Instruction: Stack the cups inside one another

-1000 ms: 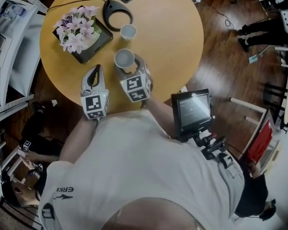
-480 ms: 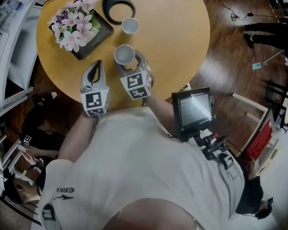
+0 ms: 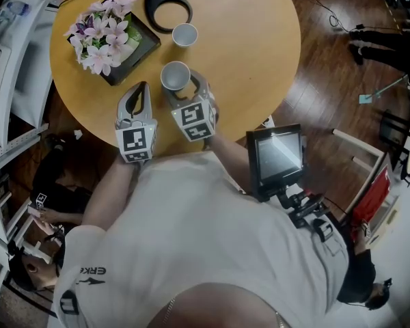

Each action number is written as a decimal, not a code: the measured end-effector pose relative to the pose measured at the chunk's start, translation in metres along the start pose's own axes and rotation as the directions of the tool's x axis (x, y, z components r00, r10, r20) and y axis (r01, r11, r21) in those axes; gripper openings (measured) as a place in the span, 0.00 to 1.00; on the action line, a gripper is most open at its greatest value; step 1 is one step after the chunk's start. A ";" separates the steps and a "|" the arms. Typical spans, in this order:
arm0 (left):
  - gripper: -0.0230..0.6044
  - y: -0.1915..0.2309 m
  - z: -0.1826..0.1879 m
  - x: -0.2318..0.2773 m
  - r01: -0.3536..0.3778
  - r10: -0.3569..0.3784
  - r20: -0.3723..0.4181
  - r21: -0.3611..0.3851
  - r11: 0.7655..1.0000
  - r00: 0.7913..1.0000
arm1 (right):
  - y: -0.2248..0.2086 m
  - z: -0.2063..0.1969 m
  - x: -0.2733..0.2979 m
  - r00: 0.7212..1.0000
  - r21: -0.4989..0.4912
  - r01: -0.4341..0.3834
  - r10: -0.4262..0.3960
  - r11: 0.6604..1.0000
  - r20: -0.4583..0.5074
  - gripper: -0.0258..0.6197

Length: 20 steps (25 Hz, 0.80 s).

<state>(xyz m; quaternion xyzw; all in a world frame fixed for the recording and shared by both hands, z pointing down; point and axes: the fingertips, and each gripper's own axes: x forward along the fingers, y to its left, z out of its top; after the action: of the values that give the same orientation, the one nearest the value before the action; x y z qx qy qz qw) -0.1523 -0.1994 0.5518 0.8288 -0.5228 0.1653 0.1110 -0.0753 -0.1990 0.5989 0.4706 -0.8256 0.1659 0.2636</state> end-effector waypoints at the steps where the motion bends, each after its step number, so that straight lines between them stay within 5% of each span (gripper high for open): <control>1: 0.04 -0.001 0.000 0.001 0.003 -0.003 0.001 0.001 1.000 1.000 | 0.000 0.000 0.000 1.000 0.002 -0.003 0.003 1.000 -0.002 0.52; 20: 0.04 -0.005 -0.004 0.001 0.014 -0.014 -0.005 0.016 1.000 1.000 | 0.002 0.001 -0.001 0.999 0.022 -0.045 0.045 0.999 -0.001 0.62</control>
<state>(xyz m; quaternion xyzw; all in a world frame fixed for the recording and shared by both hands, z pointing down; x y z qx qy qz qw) -0.1483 -0.1971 0.5558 0.8330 -0.5153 0.1708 0.1068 -0.0772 -0.1976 0.5970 0.4544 -0.8339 0.1813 0.2554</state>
